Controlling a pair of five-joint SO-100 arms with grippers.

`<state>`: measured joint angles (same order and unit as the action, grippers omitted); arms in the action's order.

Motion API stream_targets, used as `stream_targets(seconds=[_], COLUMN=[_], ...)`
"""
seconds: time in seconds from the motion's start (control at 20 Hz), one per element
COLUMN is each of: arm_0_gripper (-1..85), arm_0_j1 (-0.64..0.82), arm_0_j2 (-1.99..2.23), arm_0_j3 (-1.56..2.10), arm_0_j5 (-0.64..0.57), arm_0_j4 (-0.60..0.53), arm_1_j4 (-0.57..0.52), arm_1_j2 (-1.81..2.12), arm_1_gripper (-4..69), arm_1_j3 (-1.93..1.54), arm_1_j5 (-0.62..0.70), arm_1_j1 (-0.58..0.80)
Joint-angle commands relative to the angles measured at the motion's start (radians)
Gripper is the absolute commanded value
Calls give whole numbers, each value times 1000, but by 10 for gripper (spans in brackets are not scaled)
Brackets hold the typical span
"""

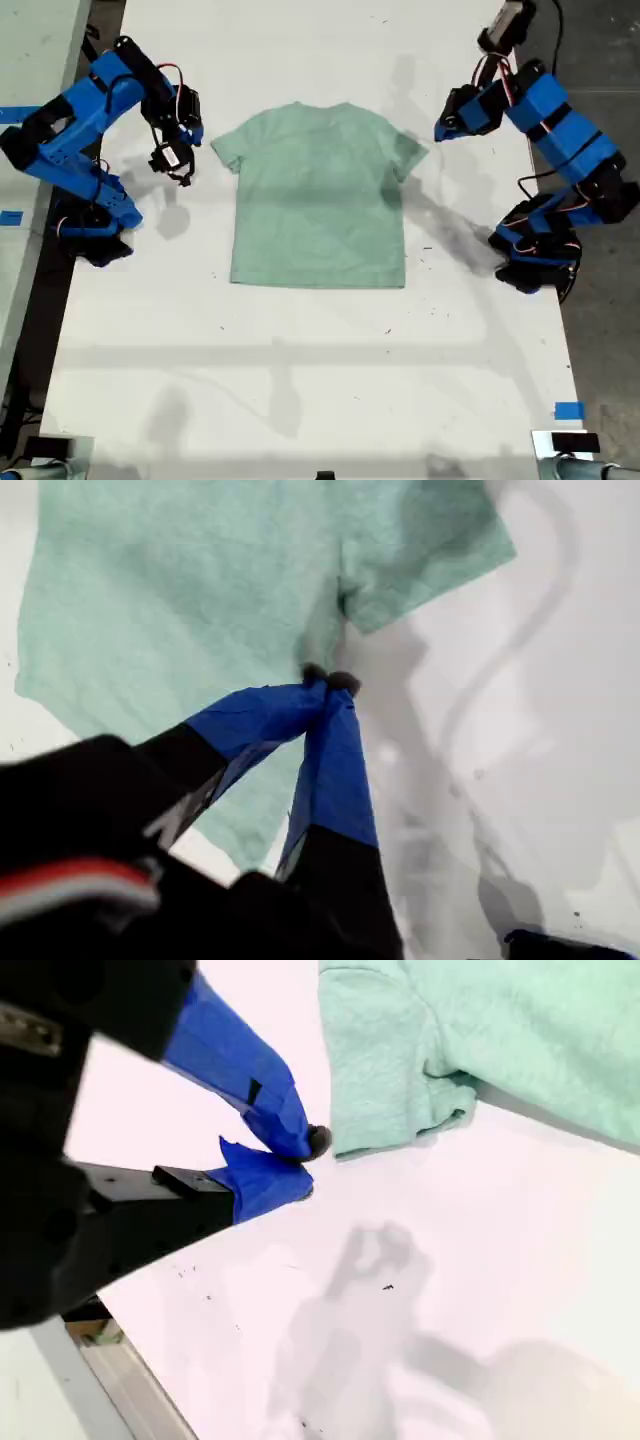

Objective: Fold tshirt

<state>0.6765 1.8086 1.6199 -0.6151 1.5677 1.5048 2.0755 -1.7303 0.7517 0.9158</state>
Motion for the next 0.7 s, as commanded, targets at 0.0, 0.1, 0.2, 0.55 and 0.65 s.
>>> stream_targets(seconds=[0.0,0.1,0.2,0.55,0.65], arm_0_gripper=[0,0,0,5,3], arm_0_j1=[67,98,114,127,133], arm_0_j2=[-137,-212,-249,-288,-302], arm_0_j3=[-189,-249,-272,-272,-272], arm_0_j5=[-63,-91,-97,-112,-117], arm_0_j4=[49,61,69,54,49], arm_1_j4=[3,-2,-21,-209,-299], arm_1_j2=[-92,-178,-233,-325,-354], arm_1_gripper=[-17,-19,-19,291,297], arm_1_j3=[156,225,264,117,40], arm_1_j5=[66,91,121,250,287], arm_1_j1=[49,60,60,121,143])
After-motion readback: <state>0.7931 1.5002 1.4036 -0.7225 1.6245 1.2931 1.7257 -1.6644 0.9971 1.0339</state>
